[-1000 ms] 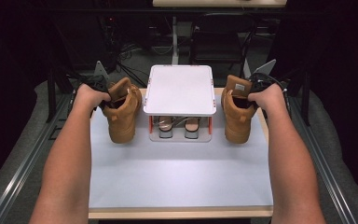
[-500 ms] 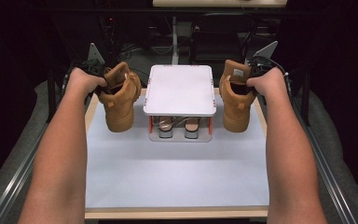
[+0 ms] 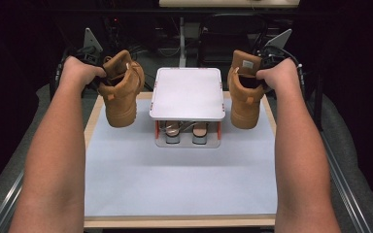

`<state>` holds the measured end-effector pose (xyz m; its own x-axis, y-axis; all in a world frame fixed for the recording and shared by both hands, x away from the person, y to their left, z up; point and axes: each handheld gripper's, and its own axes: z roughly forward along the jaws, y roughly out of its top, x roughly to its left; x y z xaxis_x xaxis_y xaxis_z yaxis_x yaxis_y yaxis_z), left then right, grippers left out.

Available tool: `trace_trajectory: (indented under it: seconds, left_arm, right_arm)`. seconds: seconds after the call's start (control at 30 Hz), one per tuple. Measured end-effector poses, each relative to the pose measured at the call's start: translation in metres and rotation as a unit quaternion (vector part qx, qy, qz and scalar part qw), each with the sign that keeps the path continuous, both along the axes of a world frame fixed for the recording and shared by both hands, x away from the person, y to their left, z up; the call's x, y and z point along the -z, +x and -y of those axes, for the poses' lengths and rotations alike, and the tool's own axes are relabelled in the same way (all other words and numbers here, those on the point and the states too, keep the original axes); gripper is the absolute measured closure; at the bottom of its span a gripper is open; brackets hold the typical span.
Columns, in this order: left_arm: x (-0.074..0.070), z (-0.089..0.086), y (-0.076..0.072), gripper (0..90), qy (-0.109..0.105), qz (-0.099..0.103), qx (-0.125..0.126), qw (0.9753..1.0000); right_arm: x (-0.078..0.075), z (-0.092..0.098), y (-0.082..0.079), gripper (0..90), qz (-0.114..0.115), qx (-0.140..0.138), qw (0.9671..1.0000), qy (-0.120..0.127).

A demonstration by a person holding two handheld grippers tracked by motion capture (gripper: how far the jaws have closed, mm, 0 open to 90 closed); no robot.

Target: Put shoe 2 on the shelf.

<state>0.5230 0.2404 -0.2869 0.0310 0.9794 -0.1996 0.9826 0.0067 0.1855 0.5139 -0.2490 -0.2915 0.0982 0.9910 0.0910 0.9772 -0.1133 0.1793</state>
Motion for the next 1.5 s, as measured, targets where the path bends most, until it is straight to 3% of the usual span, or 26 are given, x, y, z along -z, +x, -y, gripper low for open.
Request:
trace_trajectory:
  seconds: [0.17,0.3,0.43,0.63,0.9,1.1,1.23,1.5]
  left_arm:
    - [-0.003,0.001,0.000,86.1,-0.012,0.003,-0.005,0.9999]
    - [-0.013,0.013,0.000,85.9,-0.009,0.012,-0.002,0.9999]
    - [-0.019,0.024,-0.001,85.9,-0.021,0.018,0.009,0.9996]
    - [-0.023,0.045,0.000,85.8,-0.023,0.022,0.018,0.9993]
    - [-0.022,0.073,0.004,85.7,-0.025,0.022,0.028,0.9991]
    - [-0.021,0.093,0.005,85.1,-0.022,0.033,0.028,0.9988]
    - [-0.020,0.105,0.007,84.8,-0.030,0.035,0.039,0.9982]
    - [-0.017,0.122,0.011,84.8,-0.036,0.037,0.036,0.9980]
  right_arm:
    - [-0.008,-0.001,-0.002,86.2,0.005,-0.002,1.0000,-0.005]
    - [-0.017,-0.005,-0.003,86.2,0.012,-0.003,0.9999,-0.008]
    - [-0.026,-0.012,-0.005,86.2,0.019,-0.008,0.9998,-0.005]
    - [-0.034,-0.030,-0.005,86.2,0.025,-0.017,0.9995,0.001]
    - [-0.032,-0.058,0.000,86.1,0.023,-0.034,0.9992,0.002]
    - [-0.033,-0.074,0.001,86.1,0.030,-0.040,0.9987,0.011]
    - [-0.030,-0.082,0.002,86.1,0.041,-0.041,0.9982,0.013]
    - [-0.025,-0.092,0.007,86.1,0.031,-0.047,0.9982,0.019]
